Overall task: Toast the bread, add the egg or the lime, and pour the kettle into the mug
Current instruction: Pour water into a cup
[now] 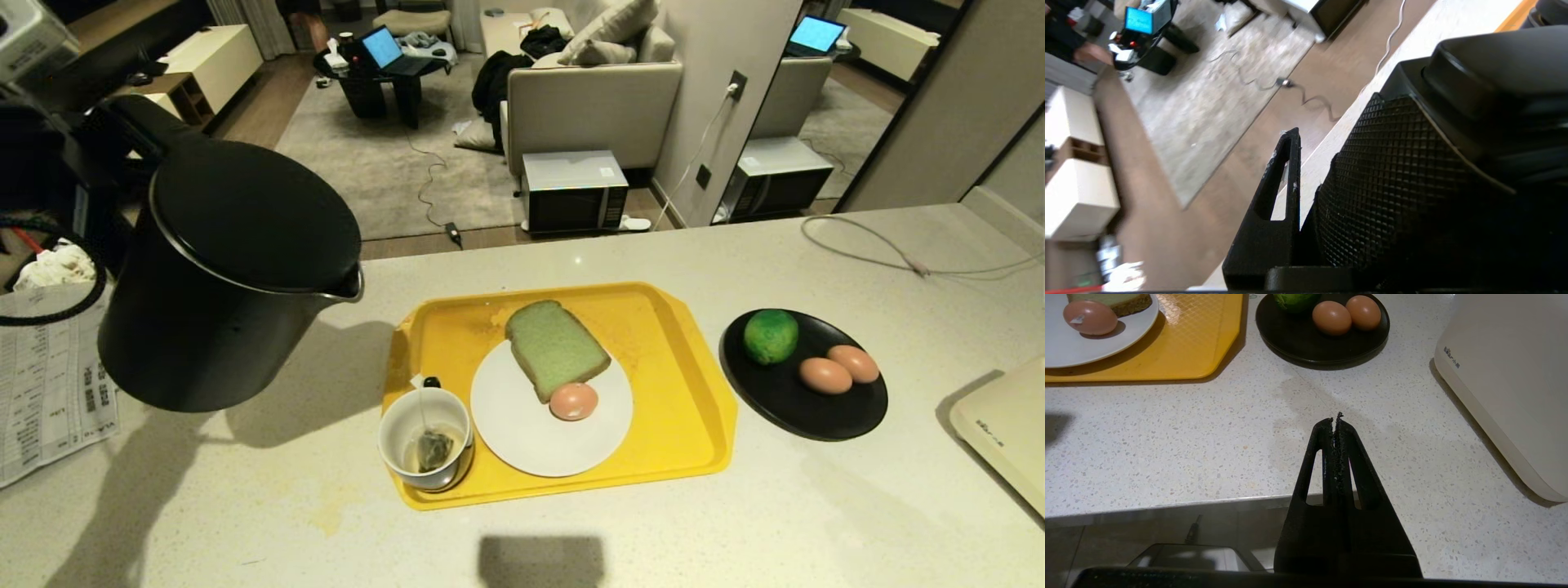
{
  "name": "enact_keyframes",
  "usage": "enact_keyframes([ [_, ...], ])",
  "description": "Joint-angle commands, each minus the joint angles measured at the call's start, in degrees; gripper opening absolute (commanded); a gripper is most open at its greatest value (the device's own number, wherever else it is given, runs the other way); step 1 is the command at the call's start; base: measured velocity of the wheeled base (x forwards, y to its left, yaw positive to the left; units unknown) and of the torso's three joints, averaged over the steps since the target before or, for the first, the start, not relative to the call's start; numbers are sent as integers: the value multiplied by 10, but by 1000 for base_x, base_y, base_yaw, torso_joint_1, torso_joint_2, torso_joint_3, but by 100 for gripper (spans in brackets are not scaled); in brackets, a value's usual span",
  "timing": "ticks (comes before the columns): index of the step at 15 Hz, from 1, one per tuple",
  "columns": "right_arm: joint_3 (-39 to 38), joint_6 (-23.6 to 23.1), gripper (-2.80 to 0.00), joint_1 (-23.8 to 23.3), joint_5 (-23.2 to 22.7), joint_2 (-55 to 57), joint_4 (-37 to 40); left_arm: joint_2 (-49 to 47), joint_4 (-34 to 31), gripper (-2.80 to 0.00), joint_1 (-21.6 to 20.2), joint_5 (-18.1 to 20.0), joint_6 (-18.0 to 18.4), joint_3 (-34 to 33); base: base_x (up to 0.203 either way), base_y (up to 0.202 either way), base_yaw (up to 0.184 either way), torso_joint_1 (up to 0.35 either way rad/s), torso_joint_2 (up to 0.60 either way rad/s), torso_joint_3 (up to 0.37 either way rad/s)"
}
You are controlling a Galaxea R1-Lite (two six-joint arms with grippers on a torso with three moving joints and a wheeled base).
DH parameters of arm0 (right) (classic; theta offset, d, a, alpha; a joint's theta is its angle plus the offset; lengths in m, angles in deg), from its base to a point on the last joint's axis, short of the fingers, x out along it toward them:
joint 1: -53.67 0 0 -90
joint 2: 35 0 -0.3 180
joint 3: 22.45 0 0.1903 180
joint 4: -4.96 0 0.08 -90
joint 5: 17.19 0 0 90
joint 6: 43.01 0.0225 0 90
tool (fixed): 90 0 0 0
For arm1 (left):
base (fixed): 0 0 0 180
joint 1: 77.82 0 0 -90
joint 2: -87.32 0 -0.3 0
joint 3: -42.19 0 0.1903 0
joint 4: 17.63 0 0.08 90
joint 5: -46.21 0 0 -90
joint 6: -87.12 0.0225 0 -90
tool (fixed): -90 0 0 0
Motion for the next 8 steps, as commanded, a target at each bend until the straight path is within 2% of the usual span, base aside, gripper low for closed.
enact_keyframes([
  [1, -1, 0, -280, 0, 0, 0, 0, 1, -11, -280, 37, -40, 28, 2, 0, 0, 0, 0, 0, 0],
  [3, -1, 0, -280, 0, 0, 0, 0, 0, -24, -280, 62, -75, 59, 9, 0, 0, 0, 0, 0, 0],
  [6, -1, 0, -280, 0, 0, 0, 0, -2, -36, -280, 111, -131, 75, 11, 0, 0, 0, 0, 0, 0],
  [8, -1, 0, -280, 0, 0, 0, 0, -4, -50, -280, 127, -153, 102, 19, 0, 0, 0, 0, 0, 0],
])
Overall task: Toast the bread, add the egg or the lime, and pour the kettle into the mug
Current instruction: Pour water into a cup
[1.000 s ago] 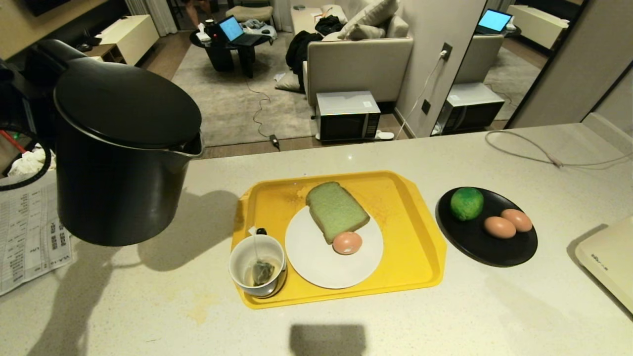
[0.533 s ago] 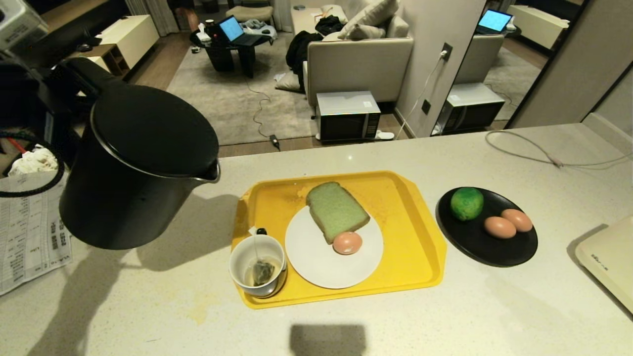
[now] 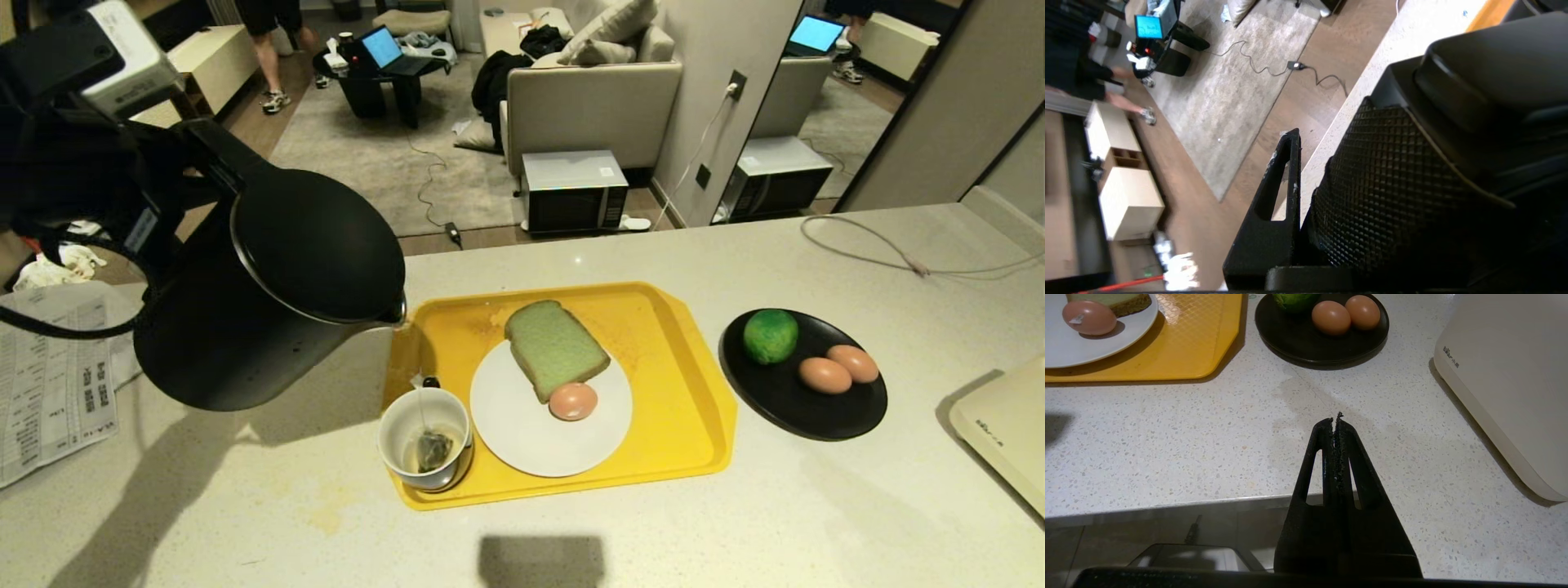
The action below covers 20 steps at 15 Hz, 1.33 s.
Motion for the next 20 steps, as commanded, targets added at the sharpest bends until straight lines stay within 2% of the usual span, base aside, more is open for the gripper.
enact_keyframes([
  [1, -1, 0, -280, 0, 0, 0, 0, -3, -22, -280, 21, -16, 23, 9, 0, 0, 0, 0, 0, 0],
  [4, -1, 0, -280, 0, 0, 0, 0, -3, -80, -280, 38, -41, 64, 33, 0, 0, 0, 0, 0, 0],
  [8, -1, 0, -280, 0, 0, 0, 0, -7, -97, -280, 65, -65, 79, 40, 0, 0, 0, 0, 0, 0],
  [12, -1, 0, -280, -1, 0, 0, 0, -7, -133, -280, 92, -115, 116, 46, 0, 0, 0, 0, 0, 0],
  [18, -1, 0, -280, 0, 0, 0, 0, -16, -199, -280, 100, -122, 162, 85, 0, 0, 0, 0, 0, 0],
  [20, -1, 0, -280, 0, 0, 0, 0, -23, -227, -280, 101, -138, 178, 107, 0, 0, 0, 0, 0, 0],
])
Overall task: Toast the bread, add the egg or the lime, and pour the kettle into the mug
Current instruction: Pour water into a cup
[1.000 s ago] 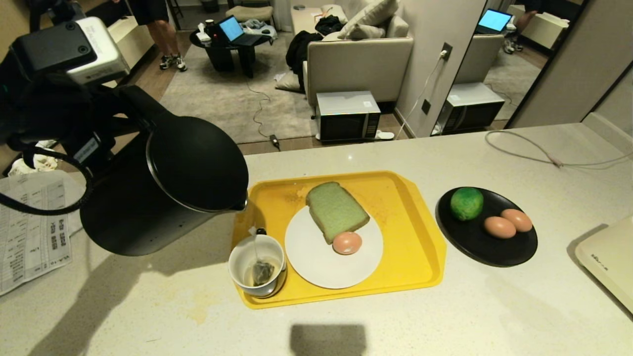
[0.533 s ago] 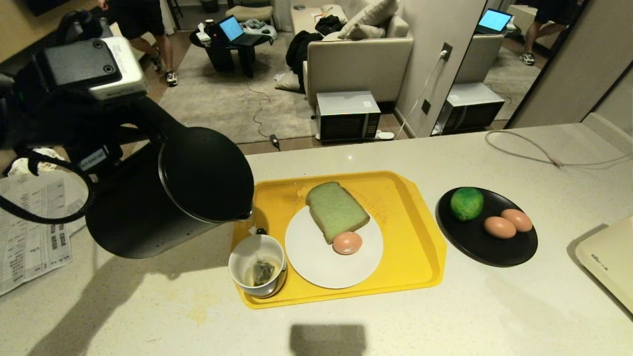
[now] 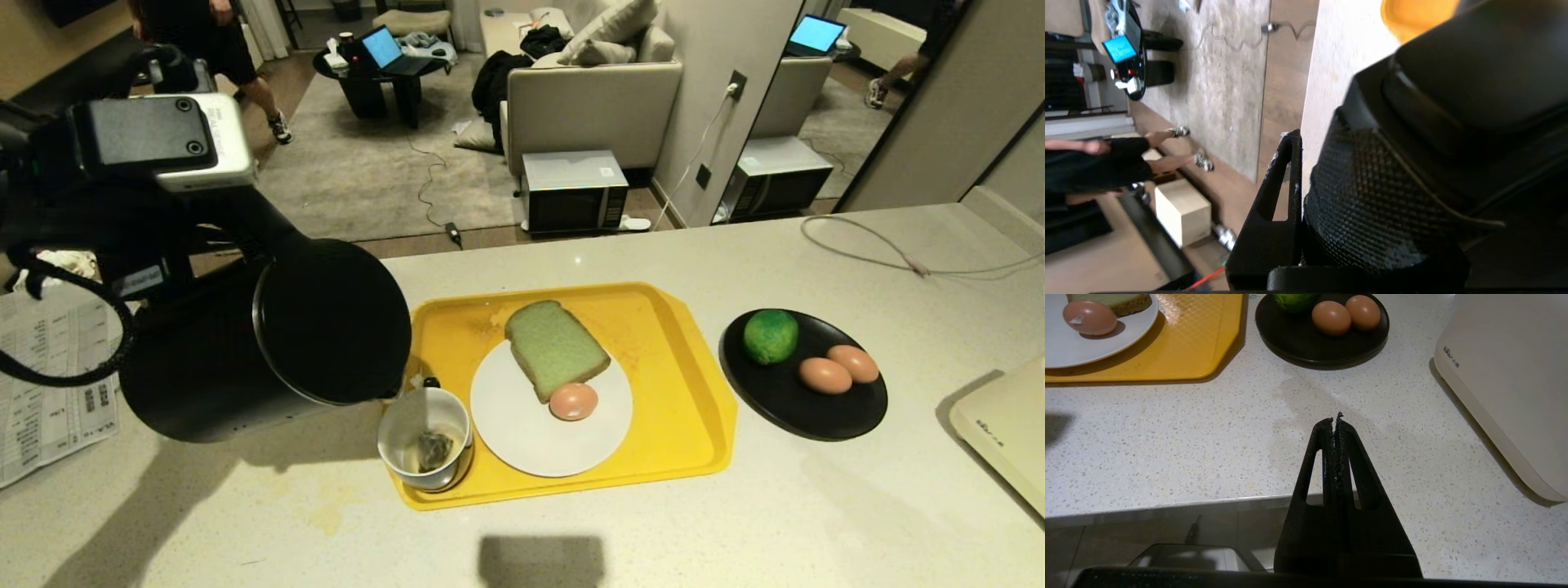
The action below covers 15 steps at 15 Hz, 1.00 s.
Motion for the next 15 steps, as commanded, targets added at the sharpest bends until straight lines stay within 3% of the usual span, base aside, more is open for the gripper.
enact_keyframes([
  [1, -1, 0, -280, 0, 0, 0, 0, -10, -28, -280, 1, -13, 19, 27, 0, 0, 0, 0, 0, 0],
  [7, -1, 0, -280, 0, 0, 0, 0, -25, -55, -280, 14, -43, 28, 55, 0, 0, 0, 0, 0, 0],
  [15, -1, 0, -280, 0, 0, 0, 0, -38, -55, -280, 22, -47, 30, 68, 0, 0, 0, 0, 0, 0],
])
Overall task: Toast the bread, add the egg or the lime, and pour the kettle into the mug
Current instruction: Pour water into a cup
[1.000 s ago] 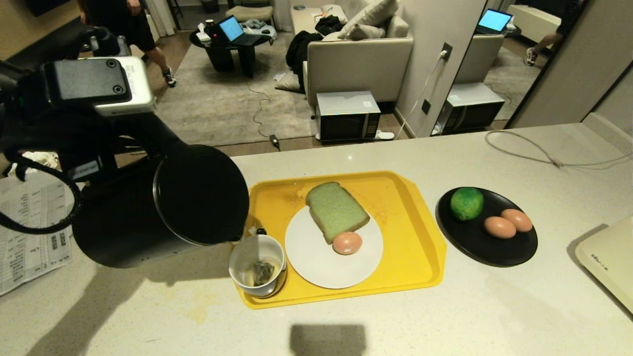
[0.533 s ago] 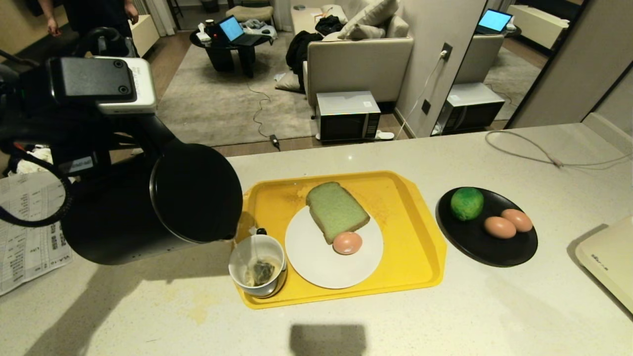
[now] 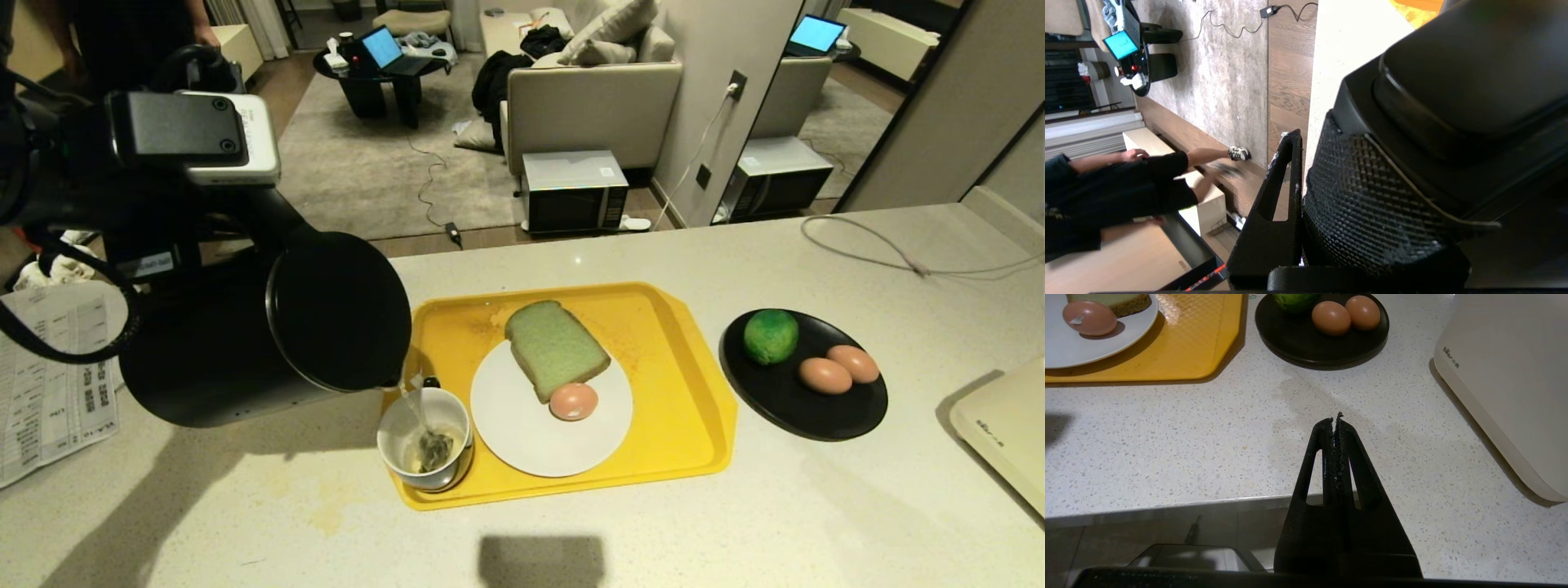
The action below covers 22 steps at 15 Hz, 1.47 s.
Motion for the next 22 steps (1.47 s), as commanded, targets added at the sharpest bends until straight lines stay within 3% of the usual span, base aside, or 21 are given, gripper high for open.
enact_keyframes([
  [1, -1, 0, -280, 0, 0, 0, 0, -3, -2, -280, 0, 0, 4, 1, 0, 0, 0, 0, 0, 0],
  [22, -1, 0, -280, 0, 0, 0, 0, 9, -31, -280, 1, 0, 4, 0, 0, 0, 0, 0, 0, 0],
])
